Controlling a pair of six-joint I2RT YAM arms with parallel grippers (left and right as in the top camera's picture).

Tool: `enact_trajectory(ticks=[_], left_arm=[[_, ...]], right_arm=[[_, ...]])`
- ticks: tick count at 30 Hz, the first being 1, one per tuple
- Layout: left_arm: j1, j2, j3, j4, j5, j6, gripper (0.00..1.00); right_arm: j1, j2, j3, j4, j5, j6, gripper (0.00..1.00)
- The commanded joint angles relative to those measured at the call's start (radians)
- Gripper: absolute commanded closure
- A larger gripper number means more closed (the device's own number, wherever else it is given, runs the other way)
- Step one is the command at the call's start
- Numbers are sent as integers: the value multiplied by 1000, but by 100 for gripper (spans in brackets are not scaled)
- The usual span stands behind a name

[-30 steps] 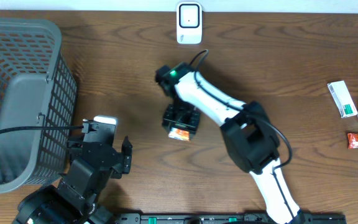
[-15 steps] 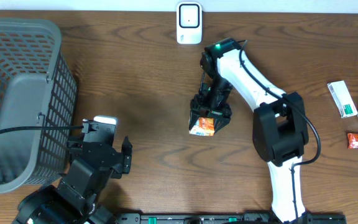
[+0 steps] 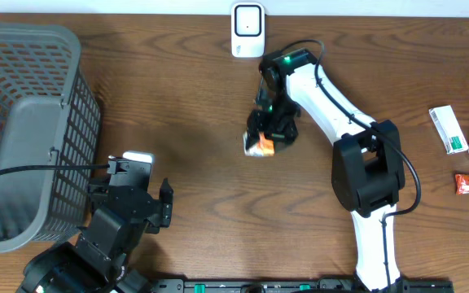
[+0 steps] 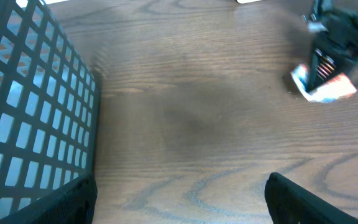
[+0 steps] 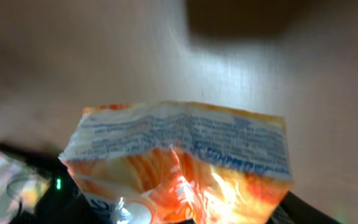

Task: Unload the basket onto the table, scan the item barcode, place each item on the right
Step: 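Lift the tissue pack and carry it toward the white scanner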

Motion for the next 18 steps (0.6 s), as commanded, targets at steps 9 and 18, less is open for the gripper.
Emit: enact_trajectory(ticks=[9,18], left_arm=[[-3,-1,-2,-3,-13,-5,15],[-3,-1,-2,-3,-13,-5,15]], right_arm=[[-20,-20,99,483,343,23,43],[-20,-5,99,835,572,-128,47]])
